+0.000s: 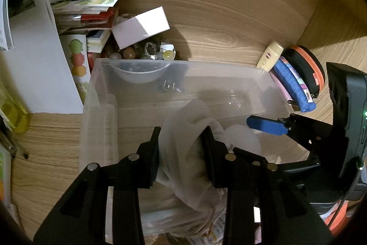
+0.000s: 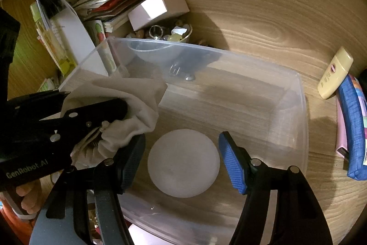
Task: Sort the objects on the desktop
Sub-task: 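Carry the white bag and white container into the clear box and release both, then withdraw both tools and move toward the beige roll and pink rope bag, then grasp the beige cylindrical roll with the left tool while the right tool grasps the pink rope bag, then carry the beige roll and pink rope bag into the clear box and release both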
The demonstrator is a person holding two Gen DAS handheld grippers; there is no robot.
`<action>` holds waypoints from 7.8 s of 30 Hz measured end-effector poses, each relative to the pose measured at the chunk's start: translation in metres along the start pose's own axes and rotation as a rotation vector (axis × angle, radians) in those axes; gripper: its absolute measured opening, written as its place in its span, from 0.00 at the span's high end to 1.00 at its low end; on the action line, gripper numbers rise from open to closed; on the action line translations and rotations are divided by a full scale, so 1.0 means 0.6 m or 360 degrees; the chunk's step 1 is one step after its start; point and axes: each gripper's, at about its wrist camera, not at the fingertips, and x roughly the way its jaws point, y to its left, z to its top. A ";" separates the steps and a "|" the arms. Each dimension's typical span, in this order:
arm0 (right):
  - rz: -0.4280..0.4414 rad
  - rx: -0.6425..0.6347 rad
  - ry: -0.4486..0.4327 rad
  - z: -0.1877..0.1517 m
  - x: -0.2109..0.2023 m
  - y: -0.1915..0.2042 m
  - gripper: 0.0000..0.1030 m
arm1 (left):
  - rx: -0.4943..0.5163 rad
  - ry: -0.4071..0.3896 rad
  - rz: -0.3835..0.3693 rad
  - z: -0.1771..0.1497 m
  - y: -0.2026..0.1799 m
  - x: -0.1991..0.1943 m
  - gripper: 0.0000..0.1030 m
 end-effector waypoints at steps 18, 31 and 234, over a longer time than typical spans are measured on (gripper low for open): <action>-0.0082 -0.0081 -0.0144 -0.007 -0.029 0.019 0.24 | 0.0037 -0.0279 -0.0016 0.006 -0.011 -0.093 0.40; -0.0316 -0.0221 -0.0504 -0.030 -0.133 0.064 0.14 | 0.0031 -0.0424 0.0143 -0.024 -0.025 -0.171 0.12; -0.0219 0.0029 -0.0192 0.005 -0.027 -0.017 0.41 | 0.0102 -0.0169 0.0344 0.017 -0.010 0.031 0.36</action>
